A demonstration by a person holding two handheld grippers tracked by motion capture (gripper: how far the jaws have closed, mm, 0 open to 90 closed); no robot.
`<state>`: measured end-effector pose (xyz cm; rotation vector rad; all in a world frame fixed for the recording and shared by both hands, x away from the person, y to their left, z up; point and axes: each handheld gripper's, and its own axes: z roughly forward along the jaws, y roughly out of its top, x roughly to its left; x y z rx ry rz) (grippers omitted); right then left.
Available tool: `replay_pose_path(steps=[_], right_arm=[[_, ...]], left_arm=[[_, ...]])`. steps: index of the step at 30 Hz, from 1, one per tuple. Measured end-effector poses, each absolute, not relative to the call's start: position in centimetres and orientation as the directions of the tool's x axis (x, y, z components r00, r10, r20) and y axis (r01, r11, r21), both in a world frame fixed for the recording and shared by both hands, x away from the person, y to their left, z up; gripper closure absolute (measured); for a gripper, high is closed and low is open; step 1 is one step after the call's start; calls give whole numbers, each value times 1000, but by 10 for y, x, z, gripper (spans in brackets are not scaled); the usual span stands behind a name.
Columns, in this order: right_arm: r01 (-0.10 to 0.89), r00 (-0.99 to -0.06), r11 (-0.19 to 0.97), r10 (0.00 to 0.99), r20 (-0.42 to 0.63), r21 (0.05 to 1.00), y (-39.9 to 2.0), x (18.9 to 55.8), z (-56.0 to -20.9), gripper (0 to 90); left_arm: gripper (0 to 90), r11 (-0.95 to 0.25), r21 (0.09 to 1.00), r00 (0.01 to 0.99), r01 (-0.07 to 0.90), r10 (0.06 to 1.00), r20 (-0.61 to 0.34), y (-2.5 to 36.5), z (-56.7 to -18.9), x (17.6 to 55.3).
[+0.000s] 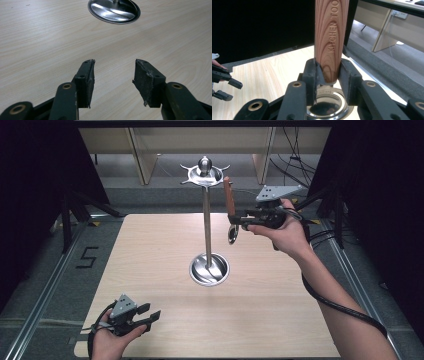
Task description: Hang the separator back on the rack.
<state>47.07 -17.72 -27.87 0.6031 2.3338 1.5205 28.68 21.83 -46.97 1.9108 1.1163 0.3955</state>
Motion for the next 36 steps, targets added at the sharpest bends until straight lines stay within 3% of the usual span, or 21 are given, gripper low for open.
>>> replay_pose_path(steps=[4, 9, 23, 36], right_arm=[[158, -867, 356, 497, -44, 921, -177, 466, -280, 583], [152, -851, 349, 522, -57, 925, -184, 454, -283, 532], [173, -789, 304, 612, -53, 937, -242, 410, -320, 505], [328, -704, 274, 709, 40, 904, -308, 379, -388, 482]], left_arm=[[496, -215, 809, 546, 547, 824, -151, 218, -470, 287], [496, -224, 808, 549, 545, 824, -142, 218, -469, 287], [493, -209, 819, 531, 535, 837, -133, 219, -468, 286], [478, -203, 817, 518, 541, 845, -133, 218, -469, 287]])
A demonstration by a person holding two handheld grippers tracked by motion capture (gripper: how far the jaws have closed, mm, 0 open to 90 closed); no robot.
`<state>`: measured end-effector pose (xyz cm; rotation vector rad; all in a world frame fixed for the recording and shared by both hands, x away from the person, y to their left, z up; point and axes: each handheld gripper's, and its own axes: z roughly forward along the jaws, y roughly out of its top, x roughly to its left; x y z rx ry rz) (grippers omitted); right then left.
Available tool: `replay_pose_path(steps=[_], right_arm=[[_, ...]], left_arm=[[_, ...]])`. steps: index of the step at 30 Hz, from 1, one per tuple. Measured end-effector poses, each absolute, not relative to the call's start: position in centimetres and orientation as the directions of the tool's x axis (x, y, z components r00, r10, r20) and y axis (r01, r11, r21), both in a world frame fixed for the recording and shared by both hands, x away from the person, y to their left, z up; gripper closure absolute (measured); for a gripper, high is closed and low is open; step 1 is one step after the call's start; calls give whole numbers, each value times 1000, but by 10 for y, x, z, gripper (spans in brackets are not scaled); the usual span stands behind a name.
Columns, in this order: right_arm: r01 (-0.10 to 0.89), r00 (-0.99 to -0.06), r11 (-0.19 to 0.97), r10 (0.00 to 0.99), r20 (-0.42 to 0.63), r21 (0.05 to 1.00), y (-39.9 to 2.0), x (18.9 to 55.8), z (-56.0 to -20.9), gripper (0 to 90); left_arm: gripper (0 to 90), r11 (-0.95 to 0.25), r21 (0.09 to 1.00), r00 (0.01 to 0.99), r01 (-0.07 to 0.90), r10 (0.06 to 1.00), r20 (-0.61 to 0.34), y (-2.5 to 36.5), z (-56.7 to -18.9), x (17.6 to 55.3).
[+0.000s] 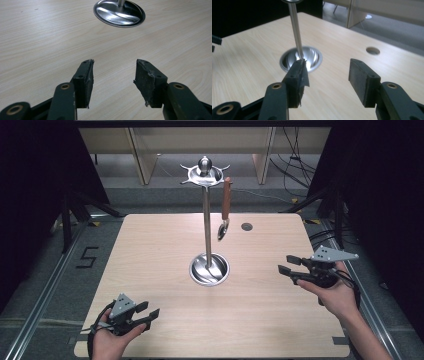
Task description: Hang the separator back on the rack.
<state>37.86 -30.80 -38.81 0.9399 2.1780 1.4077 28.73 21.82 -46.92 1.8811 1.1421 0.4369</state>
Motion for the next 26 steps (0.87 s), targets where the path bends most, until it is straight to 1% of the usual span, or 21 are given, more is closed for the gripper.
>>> replay_pose_path(steps=[2, 5, 7, 8, 10, 11, 12, 14, 17, 20, 23, 24, 26], right_arm=[[372, -693, 268, 718, 73, 889, -315, 374, -396, 479], [379, -689, 253, 720, 88, 890, -320, 371, -407, 477], [412, -675, 263, 731, 99, 872, -328, 366, -419, 476], [412, -675, 263, 731, 99, 872, -328, 366, -419, 476], [441, -663, 250, 738, 125, 862, -333, 361, -432, 500], [441, -663, 250, 738, 125, 862, -333, 361, -432, 500], [452, -654, 280, 750, 101, 847, -338, 357, -437, 518], [459, -638, 285, 765, 88, 842, -344, 353, -442, 519], [472, -623, 281, 777, 90, 836, -348, 351, -449, 518], [508, -589, 281, 803, 90, 814, -353, 350, -461, 518], [495, -577, 253, 811, 97, 831, -353, 351, -460, 517], [465, -583, 240, 807, 91, 852, -353, 353, -458, 511], [464, -579, 229, 810, 97, 856, -353, 352, -458, 509]], left_arm=[[478, -214, 819, 526, 532, 842, -121, 218, -469, 288], [478, -200, 816, 514, 543, 847, -134, 218, -469, 287], [477, -214, 815, 521, 539, 844, -123, 219, -469, 287], [476, -214, 815, 521, 539, 844, -123, 219, -469, 287], [475, -217, 814, 524, 539, 843, -123, 219, -469, 288], [474, -217, 814, 524, 539, 843, -123, 219, -469, 288], [473, -202, 812, 515, 547, 846, -136, 217, -470, 287], [471, -221, 817, 538, 533, 833, -126, 216, -469, 287], [470, -234, 822, 555, 519, 824, -116, 215, -468, 287], [465, -223, 825, 554, 519, 823, -126, 215, -467, 286], [462, -230, 822, 549, 521, 828, -117, 215, -466, 286], [459, -224, 826, 554, 518, 823, -125, 216, -467, 286], [456, -226, 821, 545, 524, 830, -119, 215, -466, 286]])
